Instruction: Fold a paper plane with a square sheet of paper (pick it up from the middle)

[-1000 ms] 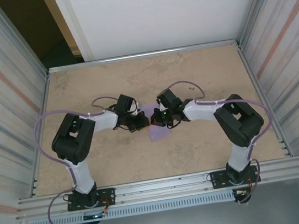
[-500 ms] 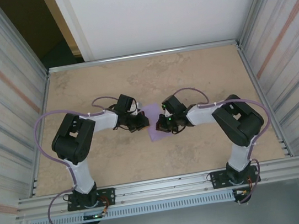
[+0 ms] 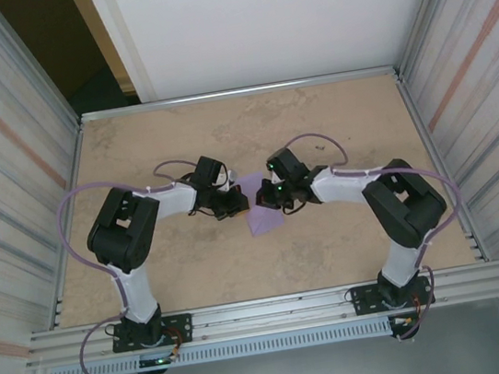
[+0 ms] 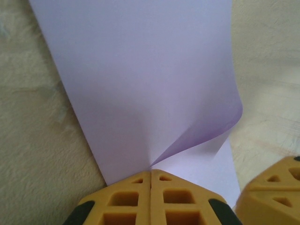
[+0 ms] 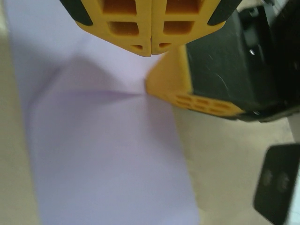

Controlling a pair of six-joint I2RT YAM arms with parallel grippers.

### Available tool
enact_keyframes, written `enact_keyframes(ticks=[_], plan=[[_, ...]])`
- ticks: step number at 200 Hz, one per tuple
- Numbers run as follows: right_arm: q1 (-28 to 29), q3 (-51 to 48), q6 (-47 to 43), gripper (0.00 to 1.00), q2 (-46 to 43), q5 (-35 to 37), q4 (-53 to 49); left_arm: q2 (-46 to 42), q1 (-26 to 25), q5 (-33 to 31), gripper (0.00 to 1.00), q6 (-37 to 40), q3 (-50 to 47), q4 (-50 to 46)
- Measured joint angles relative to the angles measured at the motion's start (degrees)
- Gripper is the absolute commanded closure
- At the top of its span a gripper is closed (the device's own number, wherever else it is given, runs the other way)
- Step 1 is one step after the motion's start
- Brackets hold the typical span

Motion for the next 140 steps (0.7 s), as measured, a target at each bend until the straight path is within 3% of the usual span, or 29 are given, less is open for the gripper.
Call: enact_keyframes(ticks=[70, 140], plan=[[-1.8, 0.4, -0.1, 0.98, 6.4, -2.7, 2.4, 0.3, 0.0, -0.1, 0.95, 0.4, 0.8, -1.1], [-10.0, -11.5, 0.0, 0.98, -3.3, -1.4, 4.4, 0.8, 0.0, 0.2, 0.95, 1.3, 1.4, -1.5]])
